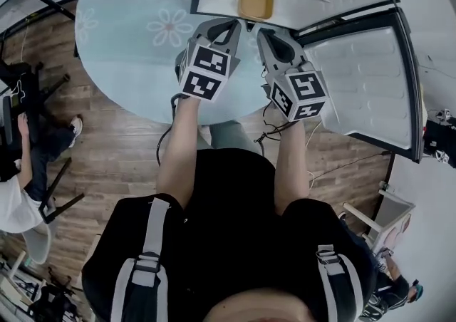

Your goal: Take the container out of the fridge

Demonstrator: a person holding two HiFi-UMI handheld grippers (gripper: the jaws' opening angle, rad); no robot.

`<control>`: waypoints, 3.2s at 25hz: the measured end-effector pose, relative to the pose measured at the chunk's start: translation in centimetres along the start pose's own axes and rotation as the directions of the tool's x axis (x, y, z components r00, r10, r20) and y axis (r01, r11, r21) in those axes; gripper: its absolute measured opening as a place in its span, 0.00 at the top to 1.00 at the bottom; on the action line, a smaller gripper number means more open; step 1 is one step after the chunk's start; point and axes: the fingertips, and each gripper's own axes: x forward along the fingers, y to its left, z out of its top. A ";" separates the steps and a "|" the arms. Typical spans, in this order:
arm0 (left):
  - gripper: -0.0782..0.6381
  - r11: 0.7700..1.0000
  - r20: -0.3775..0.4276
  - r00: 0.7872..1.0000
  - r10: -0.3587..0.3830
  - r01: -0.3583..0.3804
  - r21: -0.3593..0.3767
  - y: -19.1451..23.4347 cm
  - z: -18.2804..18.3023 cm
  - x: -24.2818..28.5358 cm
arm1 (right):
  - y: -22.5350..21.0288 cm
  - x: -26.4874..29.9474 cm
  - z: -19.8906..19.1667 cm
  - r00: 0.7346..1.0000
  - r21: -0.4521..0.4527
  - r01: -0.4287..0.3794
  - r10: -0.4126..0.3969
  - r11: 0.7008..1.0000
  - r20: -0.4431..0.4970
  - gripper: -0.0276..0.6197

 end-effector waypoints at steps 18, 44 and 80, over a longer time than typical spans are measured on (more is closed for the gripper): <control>0.67 0.941 -0.329 0.942 -0.067 0.169 0.292 -1.5 -6.9 10.6 | -7.9 6.3 -8.7 0.954 -0.229 -0.097 0.025 0.969 -0.298 0.77; 0.70 0.798 -0.552 0.830 0.082 0.277 0.535 1.2 -13.5 17.5 | -10.0 12.9 -17.2 0.792 -0.563 -0.452 0.020 0.692 -0.610 0.88; 0.84 0.527 -0.594 0.804 0.023 0.496 0.691 -5.9 -16.0 -2.2 | 7.2 1.0 -16.8 0.789 -0.557 -0.489 0.069 0.672 -0.610 0.93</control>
